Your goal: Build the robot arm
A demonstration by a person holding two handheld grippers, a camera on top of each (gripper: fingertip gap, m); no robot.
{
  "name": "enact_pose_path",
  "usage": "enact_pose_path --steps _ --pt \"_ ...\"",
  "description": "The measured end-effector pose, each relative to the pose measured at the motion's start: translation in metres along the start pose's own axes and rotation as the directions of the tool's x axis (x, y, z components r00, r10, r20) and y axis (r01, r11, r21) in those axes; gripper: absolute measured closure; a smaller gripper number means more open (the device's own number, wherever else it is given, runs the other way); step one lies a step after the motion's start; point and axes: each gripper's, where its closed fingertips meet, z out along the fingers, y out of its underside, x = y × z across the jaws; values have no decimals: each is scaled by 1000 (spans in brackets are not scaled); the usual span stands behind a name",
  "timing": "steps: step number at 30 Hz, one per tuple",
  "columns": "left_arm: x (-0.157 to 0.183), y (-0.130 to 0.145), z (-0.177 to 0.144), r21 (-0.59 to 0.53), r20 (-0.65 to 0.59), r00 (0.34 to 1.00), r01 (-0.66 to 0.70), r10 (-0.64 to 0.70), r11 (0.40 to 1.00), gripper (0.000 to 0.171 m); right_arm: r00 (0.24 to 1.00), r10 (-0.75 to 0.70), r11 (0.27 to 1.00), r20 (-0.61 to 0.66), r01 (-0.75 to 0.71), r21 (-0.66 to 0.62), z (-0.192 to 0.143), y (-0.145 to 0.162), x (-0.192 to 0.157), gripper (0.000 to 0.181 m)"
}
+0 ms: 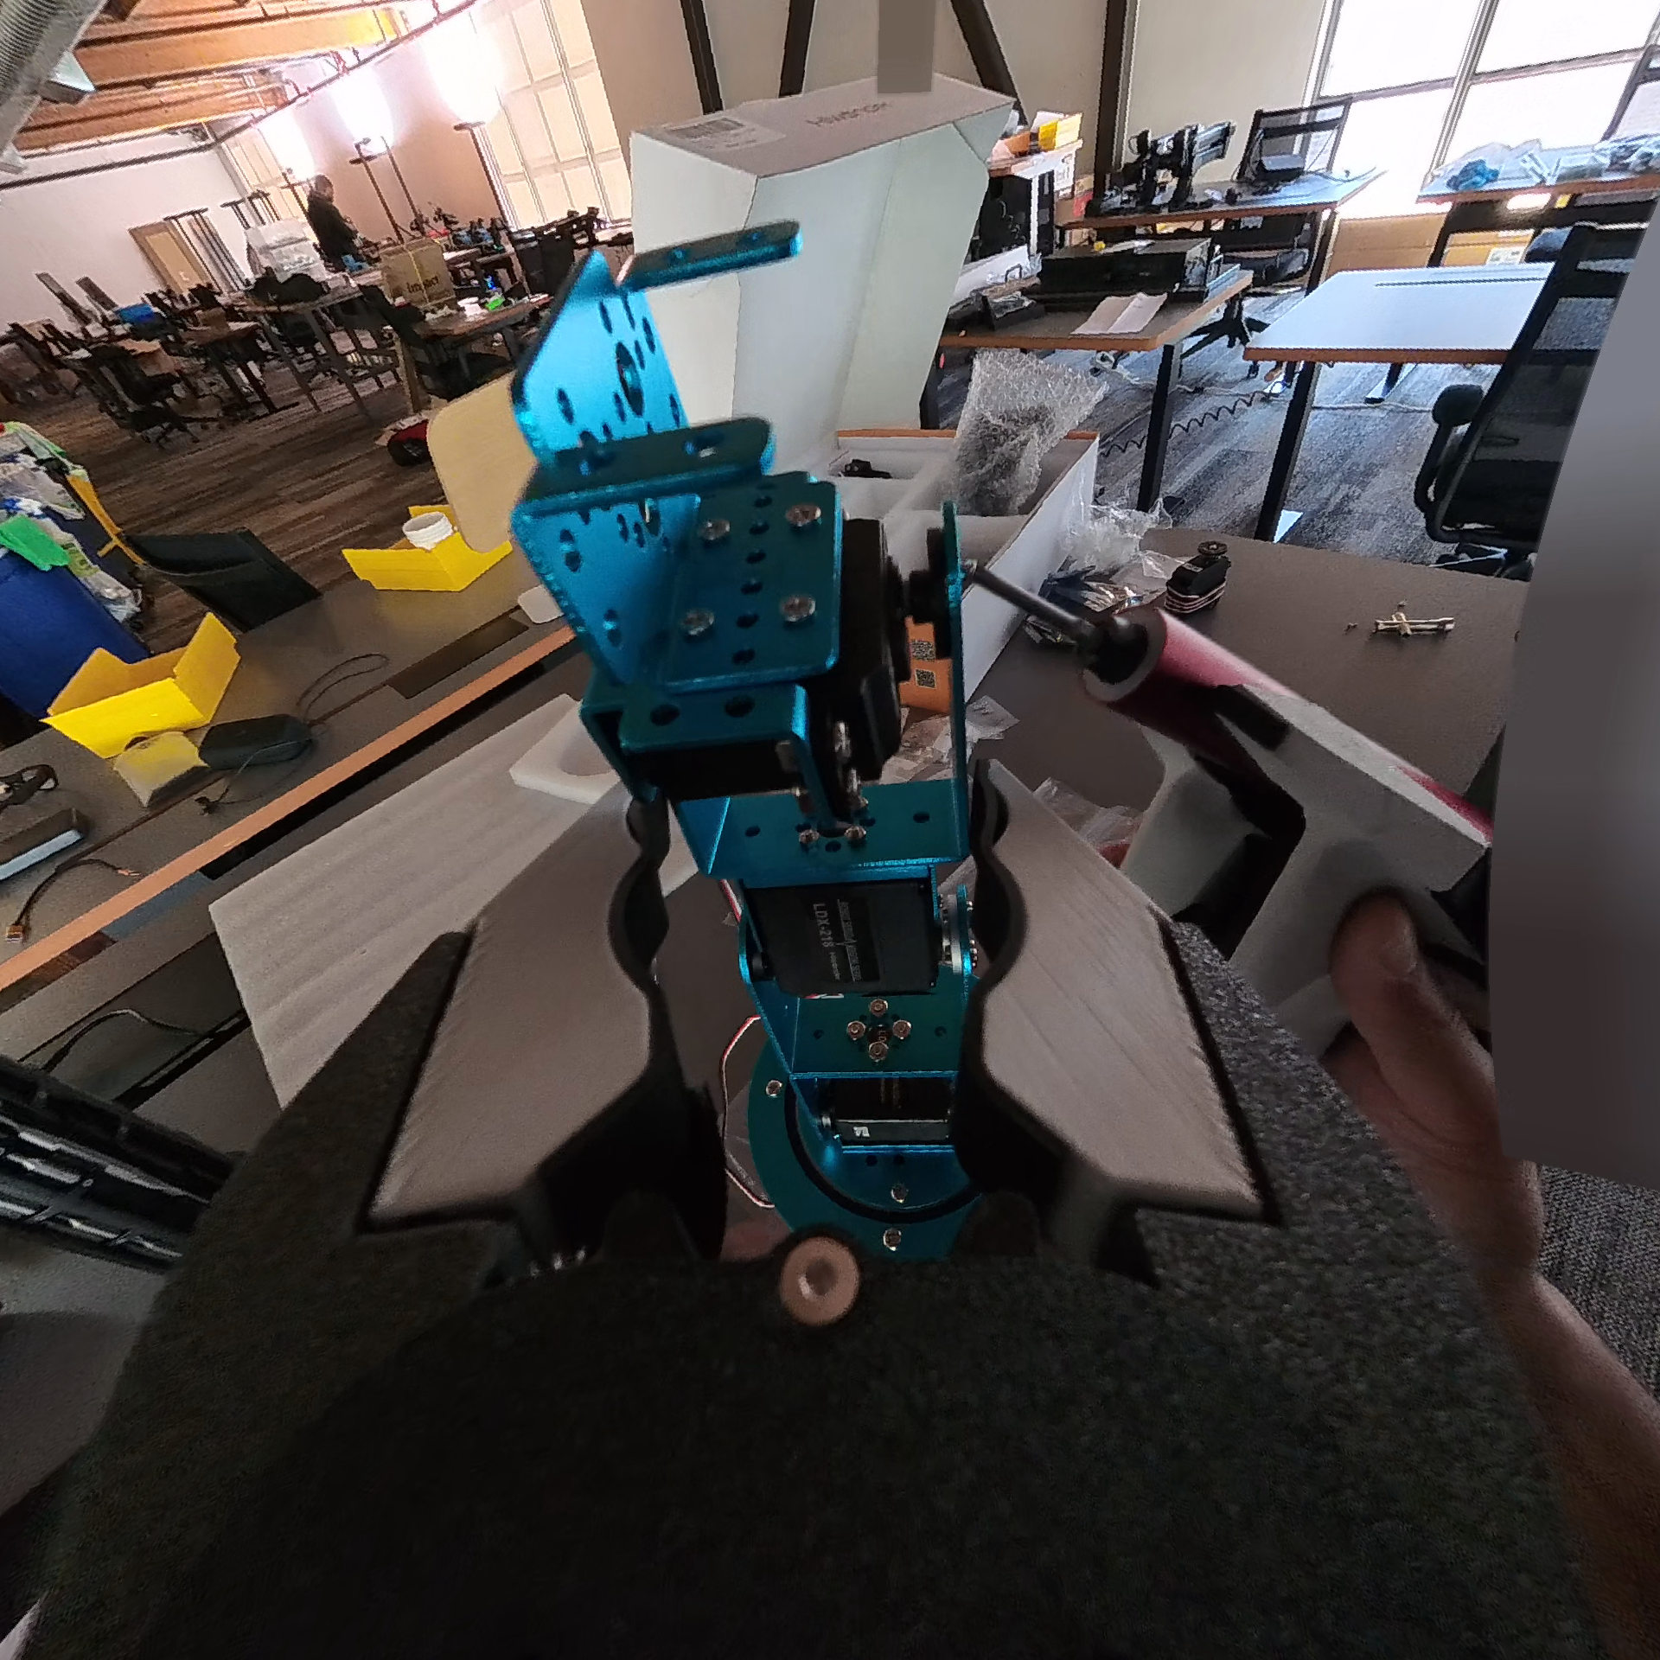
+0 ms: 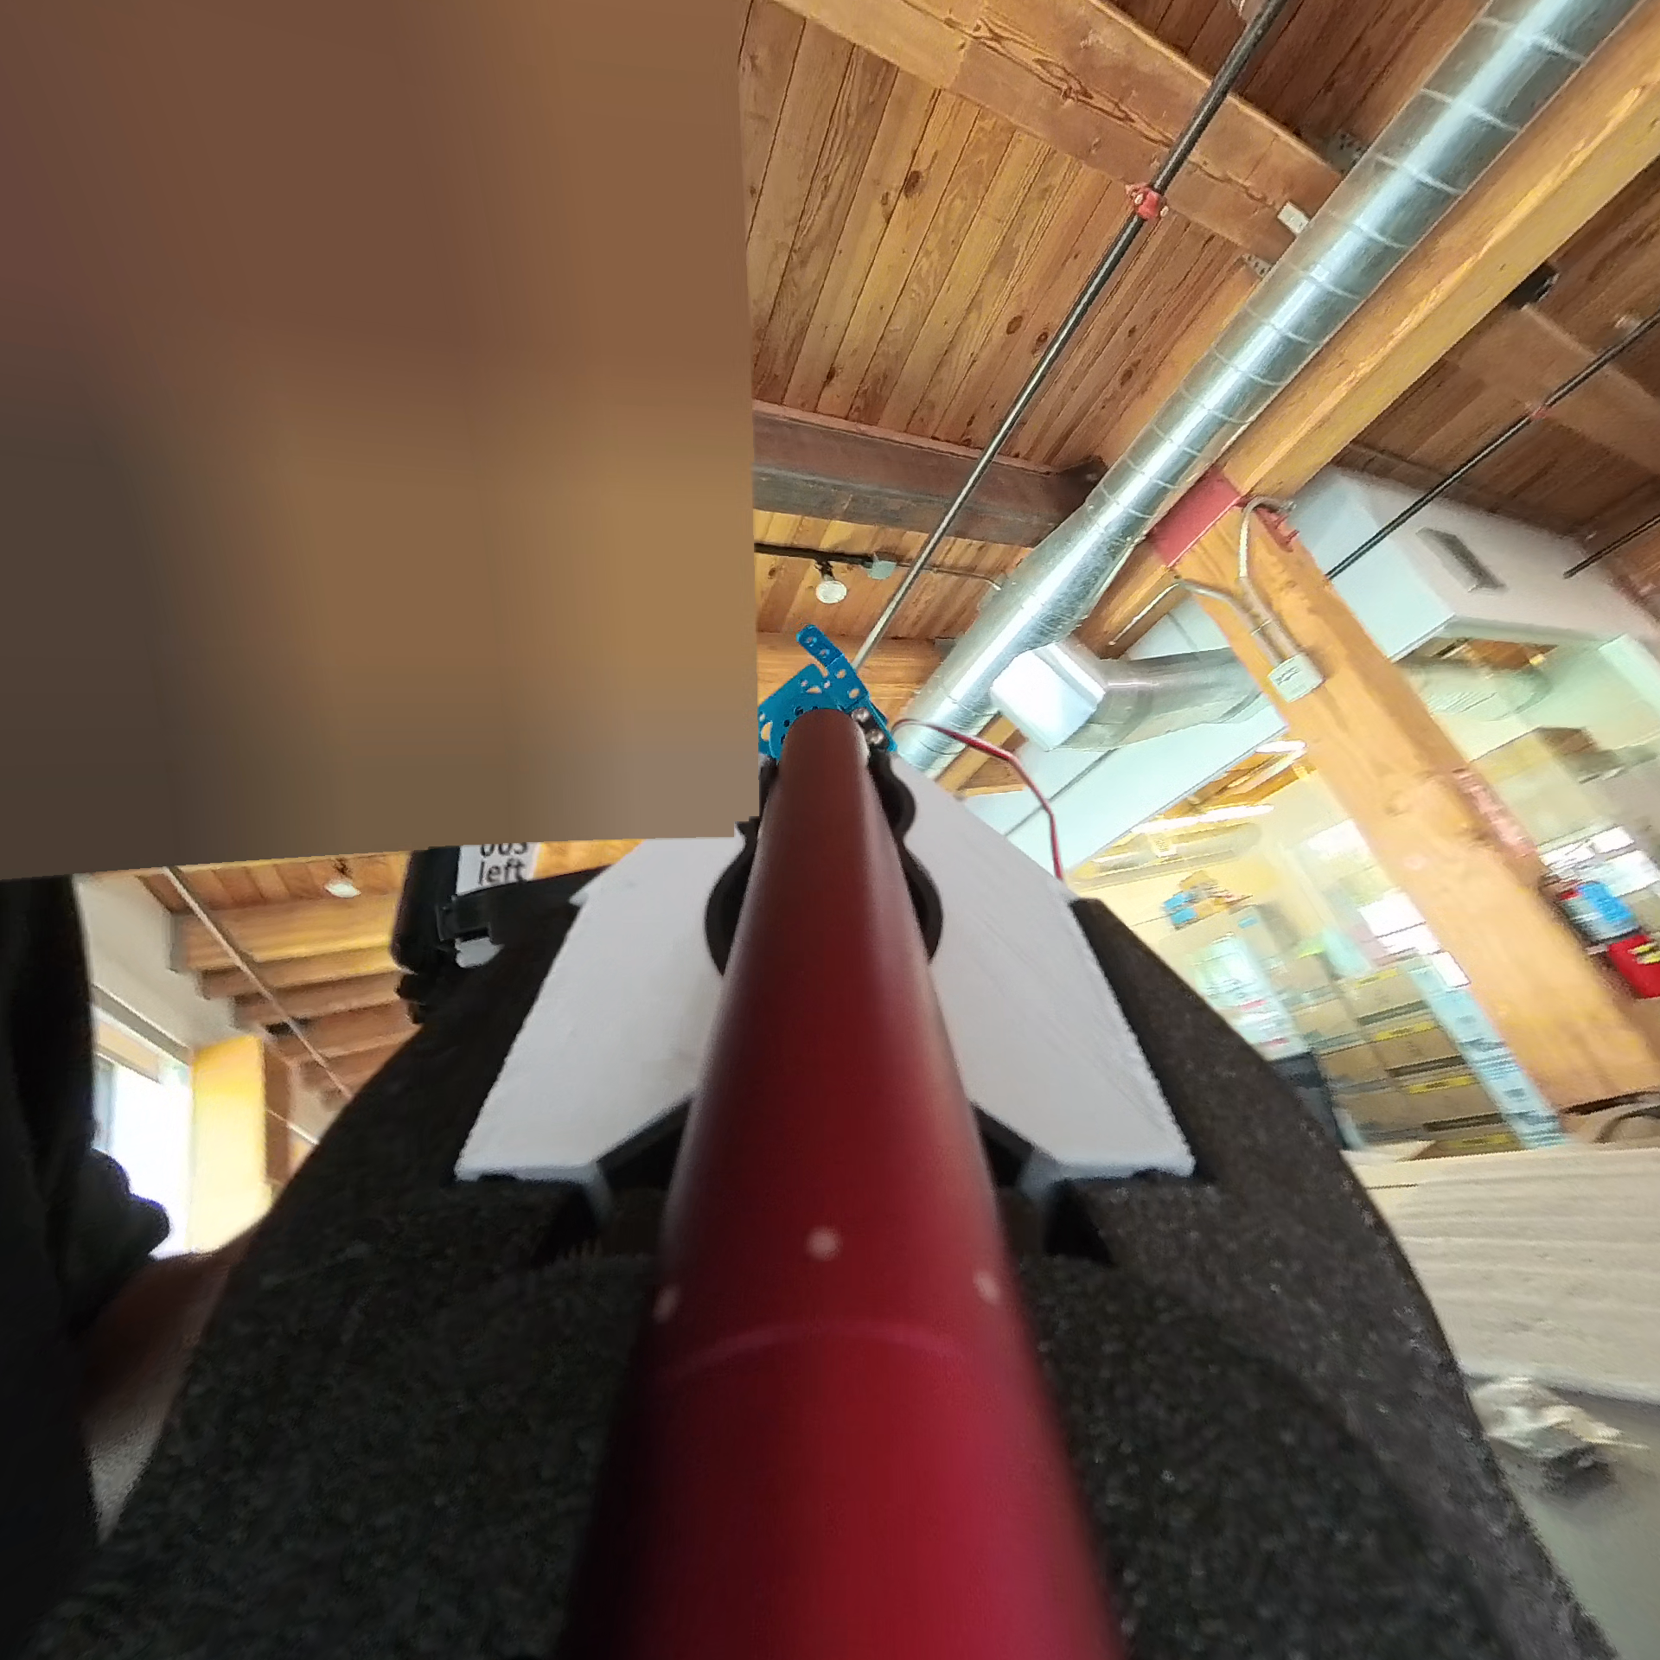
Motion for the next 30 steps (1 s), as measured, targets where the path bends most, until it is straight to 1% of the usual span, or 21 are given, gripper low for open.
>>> enact_pose_path --steps 7,10,15,27,30 --pt "0 -1 1 10 3 1000 3 -3 1000 104 994 -107 993 -12 106 -58 2 -4 -4 160" --pt "-1 -1 1 14 3 1000 4 -4 1000 104 981 -191 978 -35 187 -93 3 -5 -5 160" --pt "0 -2 2 23 -1 1000 7 -7 1000 105 963 -263 957 -48 255 -138 4 -8 -7 159" --pt "1 -2 2 33 -3 1000 10 -10 999 105 960 -276 949 -50 263 -176 3 -8 -6 159" --pt "1 -2 2 30 -2 1000 10 -10 1000 105 948 -316 932 -48 301 -201 3 -8 -8 159"
